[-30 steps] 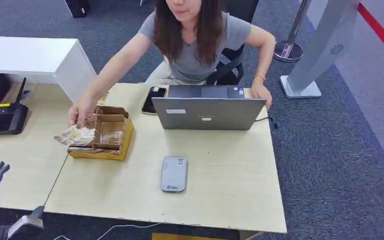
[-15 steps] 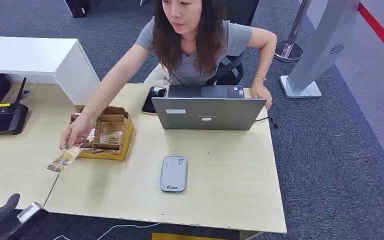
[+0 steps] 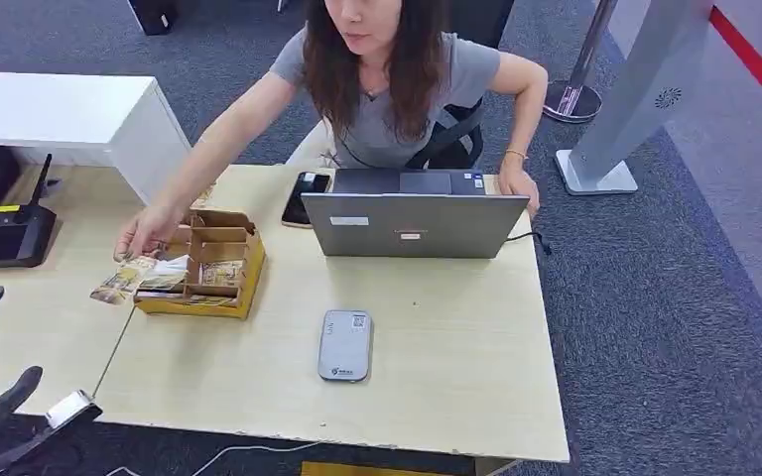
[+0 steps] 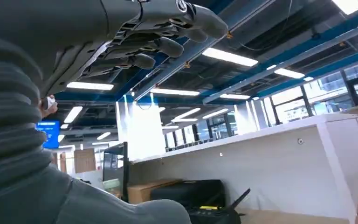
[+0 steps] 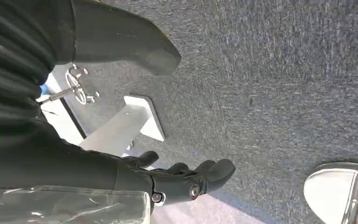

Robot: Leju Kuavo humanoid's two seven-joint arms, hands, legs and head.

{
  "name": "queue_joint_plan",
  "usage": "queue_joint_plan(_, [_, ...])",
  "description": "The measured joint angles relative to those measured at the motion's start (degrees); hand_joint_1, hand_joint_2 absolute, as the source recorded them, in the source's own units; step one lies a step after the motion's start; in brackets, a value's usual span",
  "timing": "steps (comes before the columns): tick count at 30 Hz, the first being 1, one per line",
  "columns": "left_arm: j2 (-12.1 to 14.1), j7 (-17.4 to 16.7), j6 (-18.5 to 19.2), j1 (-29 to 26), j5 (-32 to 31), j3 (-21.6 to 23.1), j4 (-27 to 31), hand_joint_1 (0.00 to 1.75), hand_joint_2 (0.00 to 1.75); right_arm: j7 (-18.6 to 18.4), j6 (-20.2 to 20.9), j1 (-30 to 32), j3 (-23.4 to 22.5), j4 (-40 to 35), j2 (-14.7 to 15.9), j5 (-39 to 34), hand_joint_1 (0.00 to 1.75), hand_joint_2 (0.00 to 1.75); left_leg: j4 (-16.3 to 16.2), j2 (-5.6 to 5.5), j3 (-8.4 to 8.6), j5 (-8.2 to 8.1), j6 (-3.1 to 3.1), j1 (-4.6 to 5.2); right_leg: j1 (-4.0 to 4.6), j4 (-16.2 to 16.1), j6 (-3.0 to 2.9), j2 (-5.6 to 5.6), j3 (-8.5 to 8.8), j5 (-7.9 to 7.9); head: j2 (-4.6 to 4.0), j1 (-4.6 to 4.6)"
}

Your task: Pass the card to the sensor for recognition and then transmit it.

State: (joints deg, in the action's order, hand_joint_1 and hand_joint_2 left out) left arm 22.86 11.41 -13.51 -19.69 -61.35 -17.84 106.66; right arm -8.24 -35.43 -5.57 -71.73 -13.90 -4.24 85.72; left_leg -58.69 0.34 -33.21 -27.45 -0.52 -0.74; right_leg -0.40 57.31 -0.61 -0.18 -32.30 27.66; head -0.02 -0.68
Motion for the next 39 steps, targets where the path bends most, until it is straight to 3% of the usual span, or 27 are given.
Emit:
queue_joint_plan(9, [2.82, -0.44, -3.3, 5.23, -2.67, 6.5, -5.16, 0.0, 1.75, 0.15, 1.14, -0.03, 1.31, 0.04, 0.0, 0.17, 0.0, 1.75, 0.0, -0.02, 0.0, 0.03, 0.0, -0.02, 0.0, 0.0, -0.01, -0.02, 0.02, -0.01, 0.0, 0.0])
queue_joint_plan(15, [4.02, -0.59, -3.54, 9.45, -3.15, 10.93, -8.26, 0.0, 1.75, 0.02, 1.36, -0.08, 2.32, 0.07, 0.0, 0.66, 0.0, 1.75, -0.01, 0.0, 0.02, 0.03, 0.01, 0.0, 0.0, 0.0, -0.02, -0.01, 0.03, -0.04, 0.0, 0.0])
queue_joint_plan(34, [5.18, 0.09, -4.48, 19.18, -4.09, 19.0, -16.2, 0.0, 1.75, -0.02, 2.43, -0.4, 4.79, 0.35, 0.0, 2.05, 0.0, 1.75, -0.02, 0.0, 0.02, 0.09, 0.0, 0.0, 0.0, 0.01, -0.04, 0.03, 0.02, -0.06, 0.0, 0.0])
queue_joint_plan(35, [5.23, 0.09, -4.55, 19.29, -4.18, 19.37, -16.26, 0.56, 1.75, -0.02, 2.51, -0.41, 4.83, 0.37, 0.0, 2.08, 0.0, 1.75, -0.02, 0.0, 0.02, 0.09, 0.0, 0.0, 0.0, 0.01, -0.04, 0.03, 0.01, -0.06, 0.0, 0.02])
queue_joint_plan(37, [5.25, 0.07, -4.55, 19.52, -4.33, 19.83, -16.55, 0.56, 1.75, -0.13, 2.6, -0.4, 5.07, 0.37, 0.0, 2.12, 0.0, 1.75, -0.02, 0.01, 0.01, 0.08, 0.01, 0.0, 0.0, 0.01, -0.03, 0.04, 0.0, -0.05, 0.0, 0.0])
queue_joint_plan(38, [5.31, -0.02, -4.55, 19.67, -4.35, 20.02, -16.68, 1.75, 1.75, -0.17, 2.69, -0.38, 5.18, 0.37, 0.0, 2.12, 0.0, 1.75, -0.02, 0.01, 0.01, 0.08, 0.01, 0.0, 0.0, 0.0, -0.03, 0.04, 0.0, -0.05, 0.0, 0.02])
queue_joint_plan(39, [5.33, -0.09, -4.55, 19.8, -4.4, 20.29, -16.76, 1.75, 1.75, -0.17, 2.82, -0.38, 5.27, 0.39, 0.0, 2.12, 0.0, 1.75, -0.02, 0.01, 0.01, 0.07, 0.01, 0.0, 0.0, 0.0, -0.03, 0.04, 0.0, -0.05, 0.0, 0.0])
